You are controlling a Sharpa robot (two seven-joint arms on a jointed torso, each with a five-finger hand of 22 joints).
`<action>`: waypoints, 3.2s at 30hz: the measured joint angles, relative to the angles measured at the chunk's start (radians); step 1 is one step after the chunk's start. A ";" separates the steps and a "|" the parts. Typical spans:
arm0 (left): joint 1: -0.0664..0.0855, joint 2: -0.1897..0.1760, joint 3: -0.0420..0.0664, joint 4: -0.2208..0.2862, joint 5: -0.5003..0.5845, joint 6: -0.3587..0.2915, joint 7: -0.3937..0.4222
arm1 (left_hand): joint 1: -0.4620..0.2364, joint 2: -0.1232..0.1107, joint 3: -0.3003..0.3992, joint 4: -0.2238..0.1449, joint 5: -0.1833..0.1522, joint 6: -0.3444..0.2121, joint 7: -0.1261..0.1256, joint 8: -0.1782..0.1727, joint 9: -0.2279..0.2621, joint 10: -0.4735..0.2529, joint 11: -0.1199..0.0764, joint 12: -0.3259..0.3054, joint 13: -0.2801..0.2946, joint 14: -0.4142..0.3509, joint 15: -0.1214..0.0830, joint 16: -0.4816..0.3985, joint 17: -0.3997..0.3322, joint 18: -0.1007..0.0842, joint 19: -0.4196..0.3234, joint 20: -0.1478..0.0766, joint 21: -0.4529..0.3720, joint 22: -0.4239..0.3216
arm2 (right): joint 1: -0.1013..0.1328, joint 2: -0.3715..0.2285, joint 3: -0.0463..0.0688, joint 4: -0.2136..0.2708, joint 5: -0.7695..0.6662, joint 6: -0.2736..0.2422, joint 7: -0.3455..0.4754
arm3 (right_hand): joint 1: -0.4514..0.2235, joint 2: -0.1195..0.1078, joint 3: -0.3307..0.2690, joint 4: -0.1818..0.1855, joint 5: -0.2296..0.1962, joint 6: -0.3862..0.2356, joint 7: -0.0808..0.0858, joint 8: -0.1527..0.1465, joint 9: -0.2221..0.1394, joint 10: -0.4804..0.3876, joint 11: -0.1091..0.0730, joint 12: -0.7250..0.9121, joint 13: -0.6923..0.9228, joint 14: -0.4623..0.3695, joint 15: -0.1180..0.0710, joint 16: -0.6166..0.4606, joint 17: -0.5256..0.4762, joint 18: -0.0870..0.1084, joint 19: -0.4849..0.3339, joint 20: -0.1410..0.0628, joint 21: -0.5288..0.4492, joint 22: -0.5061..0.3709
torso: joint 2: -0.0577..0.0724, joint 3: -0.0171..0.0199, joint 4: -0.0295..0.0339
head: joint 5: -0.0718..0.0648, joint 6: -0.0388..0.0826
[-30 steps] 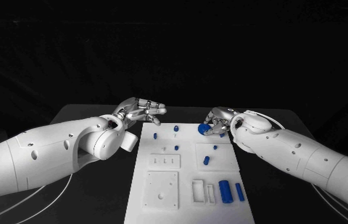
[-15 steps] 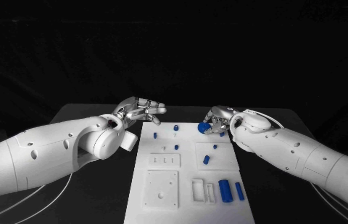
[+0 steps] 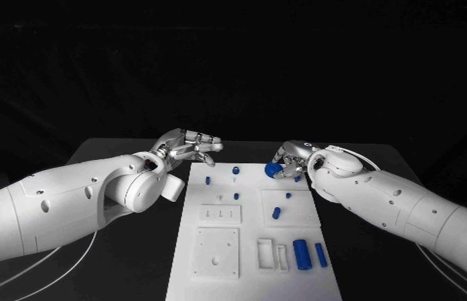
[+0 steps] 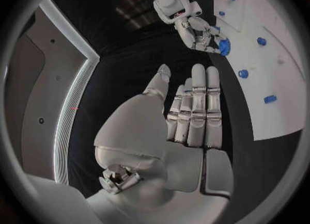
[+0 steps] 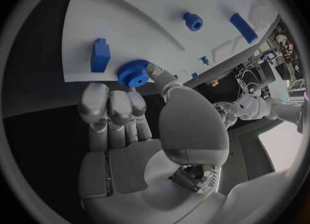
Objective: Assemble the parts on the task board
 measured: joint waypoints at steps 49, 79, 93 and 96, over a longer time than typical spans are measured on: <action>0.000 -0.004 0.000 0.001 -0.006 0.000 -0.003 | 0.004 -0.004 0.000 0.000 0.000 -0.007 0.007 0.000 0.000 -0.004 0.004 0.000 0.000 0.000 0.000 0.000 -0.002 0.000 0.000 0.000 0.000 0.001 | -0.006 -0.041 -0.027 0.175 -0.148 -0.098 -0.047 | -0.015 -0.011 0.091 0.040 0.045 0.056 -0.008 -0.003 0.001 0.008 -0.015 -0.004 -0.001 0.004 -0.008 -0.005 -0.010 0.000 0.000 0.000 0.033 0.000 | 0.000 -0.0008 0.0009 | -0.001 0.004; 0.000 -0.002 0.000 0.004 -0.008 0.000 -0.004 | 0.004 -0.004 0.000 0.000 0.000 -0.007 0.007 0.000 0.000 -0.004 0.004 0.000 0.000 0.000 0.000 0.000 -0.002 0.000 0.000 0.000 0.000 0.003 | -0.006 0.080 -0.082 0.240 -0.228 -0.181 -0.152 | -0.022 -0.027 0.105 0.044 0.044 0.072 -0.011 0.000 0.000 0.011 -0.014 -0.008 0.002 0.002 -0.010 -0.009 -0.014 0.000 0.000 -0.007 0.050 0.000 | 0.003 -0.0012 0.0036 | 0.013 0.012; 0.000 0.004 0.000 0.002 -0.008 0.000 -0.004 | 0.004 -0.004 0.000 0.000 0.000 -0.007 0.007 0.000 0.000 -0.004 0.004 0.000 0.000 0.000 0.000 0.000 -0.002 0.000 0.000 0.000 0.000 0.003 | -0.007 0.130 -0.108 0.166 -0.239 -0.157 -0.163 | -0.018 -0.024 0.101 0.046 0.037 0.073 -0.011 -0.002 0.000 0.013 -0.012 -0.019 -0.002 0.002 -0.009 -0.013 -0.020 0.000 0.000 -0.007 0.042 0.000 | 0.003 0.0004 0.0022 | 0.016 0.008; 0.000 0.006 0.000 0.002 -0.008 0.000 -0.004 | 0.004 -0.004 0.000 0.000 0.000 -0.007 0.007 0.000 0.000 -0.004 0.004 0.000 0.000 0.000 0.000 0.000 -0.002 0.000 0.000 0.000 0.000 0.003 | -0.007 0.136 -0.109 0.160 -0.241 -0.151 -0.166 | -0.016 -0.023 0.099 0.044 0.037 0.073 -0.011 0.001 0.000 0.013 -0.012 -0.019 -0.002 0.002 -0.009 -0.013 -0.020 0.000 0.000 -0.007 0.042 0.000 | 0.003 0.0005 0.0014 | 0.016 0.008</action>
